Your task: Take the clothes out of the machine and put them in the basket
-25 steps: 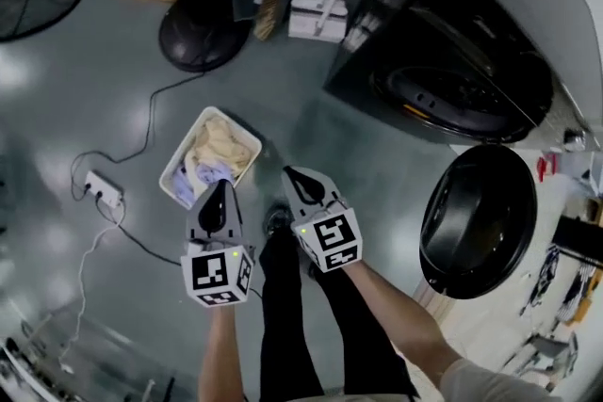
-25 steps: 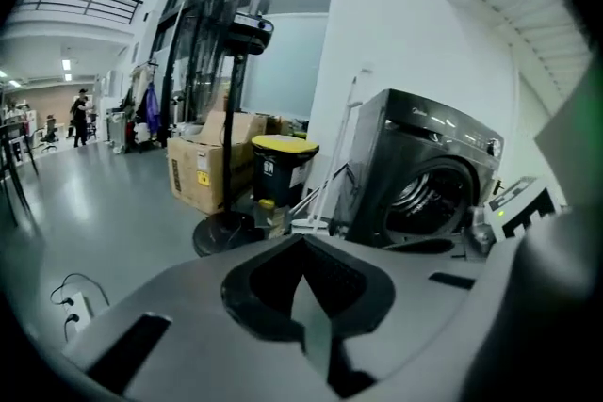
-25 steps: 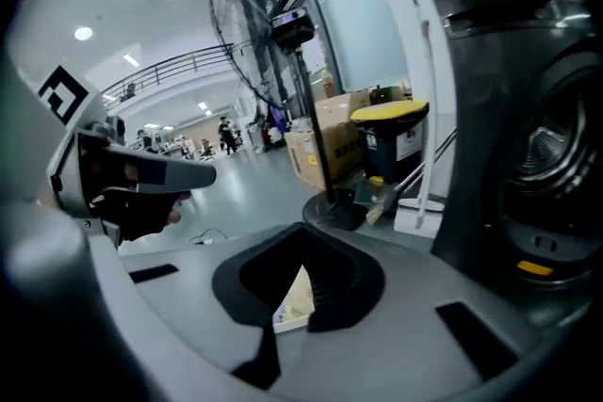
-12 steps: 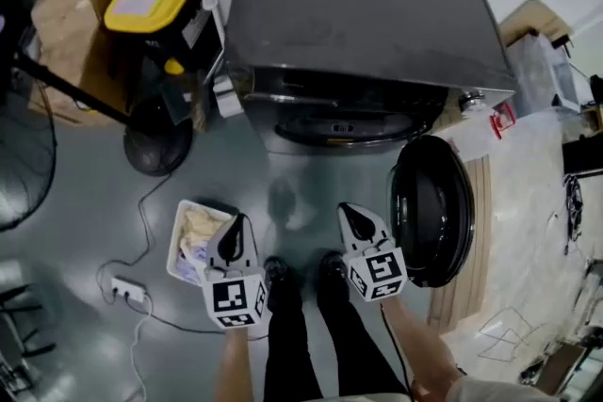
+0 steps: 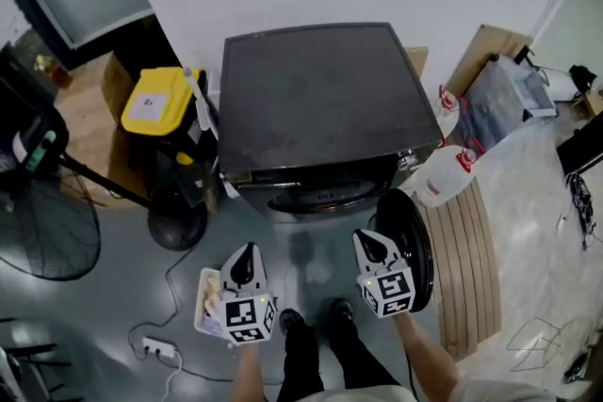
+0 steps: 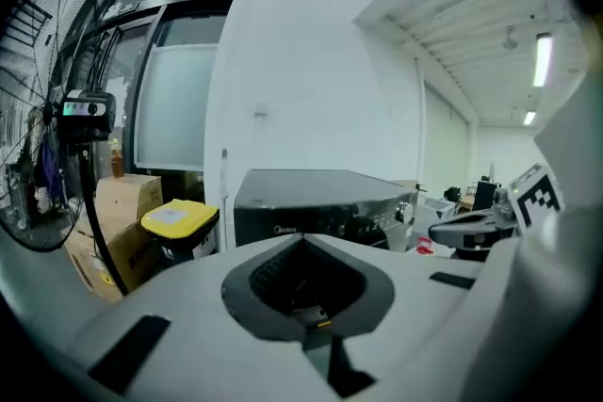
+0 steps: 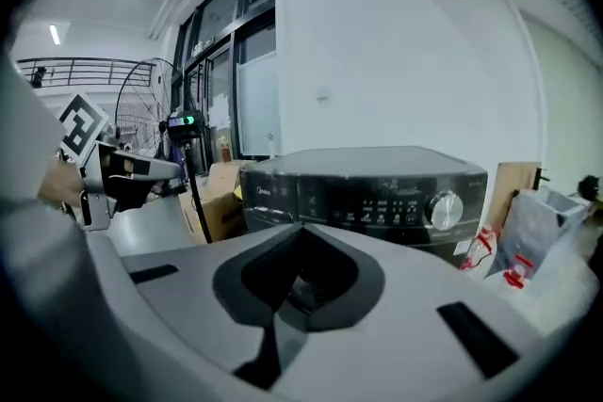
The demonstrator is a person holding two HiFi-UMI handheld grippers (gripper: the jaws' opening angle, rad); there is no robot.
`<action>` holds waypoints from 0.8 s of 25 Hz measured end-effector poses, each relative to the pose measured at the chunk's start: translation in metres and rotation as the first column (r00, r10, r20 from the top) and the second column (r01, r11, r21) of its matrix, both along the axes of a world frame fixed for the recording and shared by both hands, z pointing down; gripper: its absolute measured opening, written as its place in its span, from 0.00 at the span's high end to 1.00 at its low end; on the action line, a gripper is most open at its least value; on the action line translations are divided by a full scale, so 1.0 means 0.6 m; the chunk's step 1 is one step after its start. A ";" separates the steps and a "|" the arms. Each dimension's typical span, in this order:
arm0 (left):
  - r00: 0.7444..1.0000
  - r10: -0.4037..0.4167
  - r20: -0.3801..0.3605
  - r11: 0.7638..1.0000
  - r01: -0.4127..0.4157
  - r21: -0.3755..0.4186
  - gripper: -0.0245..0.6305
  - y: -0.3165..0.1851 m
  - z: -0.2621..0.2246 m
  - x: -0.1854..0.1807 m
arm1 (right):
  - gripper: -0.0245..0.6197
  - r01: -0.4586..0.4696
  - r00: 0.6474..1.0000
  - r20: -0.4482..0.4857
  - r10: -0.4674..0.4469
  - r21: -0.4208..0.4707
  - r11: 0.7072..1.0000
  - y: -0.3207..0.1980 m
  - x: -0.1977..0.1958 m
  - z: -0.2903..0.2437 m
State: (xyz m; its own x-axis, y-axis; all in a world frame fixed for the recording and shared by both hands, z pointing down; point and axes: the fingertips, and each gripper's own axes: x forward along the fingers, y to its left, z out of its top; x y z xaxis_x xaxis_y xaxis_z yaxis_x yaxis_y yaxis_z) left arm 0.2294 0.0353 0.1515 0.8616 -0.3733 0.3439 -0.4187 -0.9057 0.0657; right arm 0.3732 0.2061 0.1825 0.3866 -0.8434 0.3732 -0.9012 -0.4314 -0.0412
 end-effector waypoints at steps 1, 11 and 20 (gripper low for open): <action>1.000 0.002 -0.015 1.000 -0.002 0.011 0.94 0.004 -0.019 0.002 | 0.93 -0.002 1.000 -0.014 0.002 0.015 1.000 0.004 0.002 -0.020; 0.995 -0.011 -0.095 0.996 0.019 0.082 0.94 -0.031 -0.239 0.026 | 0.93 0.040 0.993 -0.112 -0.029 0.095 0.995 -0.039 0.038 -0.264; 0.992 -0.033 -0.119 0.992 0.047 0.116 0.94 -0.024 -0.325 -0.012 | 0.93 0.036 0.991 -0.134 -0.018 0.137 0.990 -0.029 0.037 -0.369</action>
State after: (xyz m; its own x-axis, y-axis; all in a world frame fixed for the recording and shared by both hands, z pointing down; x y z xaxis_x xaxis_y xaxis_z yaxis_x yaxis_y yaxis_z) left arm 0.2223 0.0206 -0.0437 0.8769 -0.4400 0.1937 -0.4502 -0.8929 0.0098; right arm 0.3956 0.1890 -0.0392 0.4011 -0.8942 0.1987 -0.9139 -0.4053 0.0209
